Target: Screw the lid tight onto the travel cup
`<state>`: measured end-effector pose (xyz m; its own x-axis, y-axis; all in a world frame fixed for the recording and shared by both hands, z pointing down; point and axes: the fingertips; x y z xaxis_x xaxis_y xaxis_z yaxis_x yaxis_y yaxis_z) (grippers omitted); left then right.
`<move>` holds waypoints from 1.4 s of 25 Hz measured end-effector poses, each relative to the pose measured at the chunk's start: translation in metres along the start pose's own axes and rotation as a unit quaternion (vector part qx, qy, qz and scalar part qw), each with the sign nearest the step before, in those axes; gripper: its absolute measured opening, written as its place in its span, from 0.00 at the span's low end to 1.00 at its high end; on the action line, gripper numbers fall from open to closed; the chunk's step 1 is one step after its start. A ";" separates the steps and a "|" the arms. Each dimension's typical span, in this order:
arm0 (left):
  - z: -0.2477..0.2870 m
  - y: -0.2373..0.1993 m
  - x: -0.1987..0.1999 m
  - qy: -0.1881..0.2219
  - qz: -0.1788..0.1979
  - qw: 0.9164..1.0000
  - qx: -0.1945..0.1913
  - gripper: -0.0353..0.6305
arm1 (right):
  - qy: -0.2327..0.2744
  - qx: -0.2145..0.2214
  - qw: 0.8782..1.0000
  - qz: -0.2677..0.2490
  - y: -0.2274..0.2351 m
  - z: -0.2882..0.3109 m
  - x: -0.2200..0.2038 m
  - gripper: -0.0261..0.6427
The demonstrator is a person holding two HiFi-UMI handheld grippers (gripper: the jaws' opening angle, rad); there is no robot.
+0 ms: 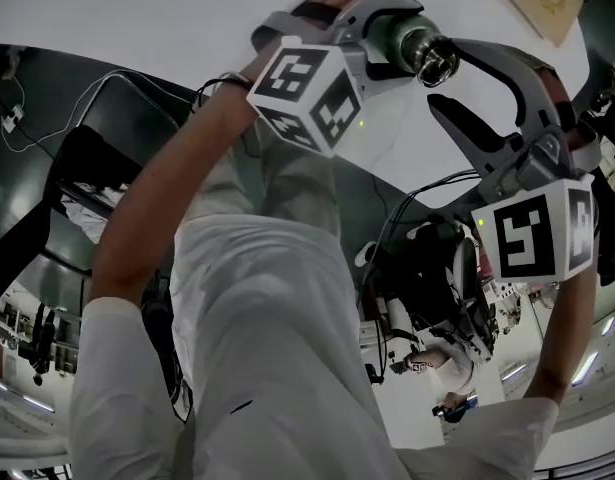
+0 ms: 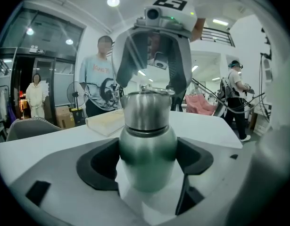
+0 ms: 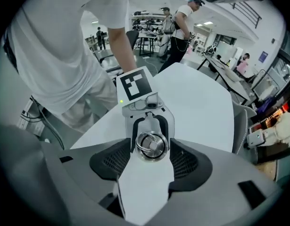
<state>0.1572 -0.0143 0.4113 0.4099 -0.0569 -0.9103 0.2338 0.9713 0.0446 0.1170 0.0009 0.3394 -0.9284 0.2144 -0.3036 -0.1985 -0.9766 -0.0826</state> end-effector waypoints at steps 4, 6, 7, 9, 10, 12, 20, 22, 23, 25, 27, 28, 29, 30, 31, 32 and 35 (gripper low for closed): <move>-0.001 -0.001 0.000 0.007 -0.001 1.000 0.002 0.59 | -0.032 0.024 0.997 -0.068 -0.001 0.007 -0.004 0.38; -0.001 -0.001 0.000 0.012 -0.001 1.000 0.003 0.59 | -0.045 0.029 0.993 -0.102 -0.001 0.010 -0.005 0.38; -0.001 -0.001 0.000 0.014 -0.002 1.000 0.004 0.59 | -0.051 0.029 0.991 -0.120 0.000 0.011 -0.005 0.38; 0.000 -0.001 0.000 0.015 -0.002 1.000 0.004 0.59 | -0.069 0.031 0.984 -0.161 0.000 0.014 -0.008 0.38; 0.000 -0.001 0.001 0.016 -0.002 1.000 0.004 0.59 | -0.077 0.033 0.980 -0.179 0.000 0.015 -0.009 0.38; 0.000 -0.001 0.001 0.015 -0.002 1.000 0.005 0.59 | -0.087 0.038 0.974 -0.207 0.000 0.017 -0.010 0.37; -0.001 -0.001 0.002 0.017 -0.005 1.000 0.011 0.59 | -0.064 0.037 0.984 -0.162 0.001 0.019 -0.007 0.37; -0.002 0.000 0.002 0.018 -0.007 1.000 0.013 0.59 | -0.052 0.031 0.991 -0.116 0.001 0.018 -0.007 0.37; -0.002 0.000 0.002 0.020 -0.008 1.000 0.014 0.59 | -0.047 0.031 0.994 -0.091 0.002 0.019 -0.006 0.37; -0.003 -0.001 0.001 0.022 -0.009 1.000 0.015 0.59 | -0.043 0.029 0.998 -0.042 0.004 0.019 -0.005 0.37; -0.002 0.000 0.000 0.024 -0.009 1.000 0.016 0.59 | -0.043 0.021 0.999 0.005 0.006 0.021 -0.005 0.37; -0.002 0.000 0.000 0.025 -0.009 1.000 0.016 0.59 | -0.042 0.015 0.998 0.032 0.007 0.021 -0.006 0.37; -0.001 0.000 0.000 0.025 -0.009 1.000 0.016 0.59 | -0.039 0.010 0.997 0.063 0.008 0.022 -0.006 0.37; -0.001 -0.001 0.000 0.024 -0.009 1.000 0.015 0.59 | -0.033 0.005 0.995 0.097 0.009 0.023 -0.006 0.37; -0.001 -0.001 0.000 0.024 -0.008 1.000 0.015 0.59 | -0.029 -0.002 0.991 0.129 0.010 0.024 -0.006 0.37; -0.001 -0.001 0.000 0.023 -0.008 1.000 0.015 0.59 | -0.026 -0.010 0.987 0.156 0.011 0.024 -0.007 0.37; 0.001 -0.001 0.002 0.023 -0.008 1.000 0.014 0.59 | -0.025 -0.038 0.973 0.228 0.014 0.022 -0.010 0.37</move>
<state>0.1584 -0.0157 0.4100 0.3647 -0.0609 -0.9291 0.2642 0.9636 0.0406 0.1168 -0.0150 0.3618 -0.9290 -0.2437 -0.2785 0.2592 -0.9656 -0.0198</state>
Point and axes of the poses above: the fingertips, and each gripper's own axes: z forward along the fingers, y to its right, x out of its top, and after that the axes turned 2 degrees about -y, right-handed
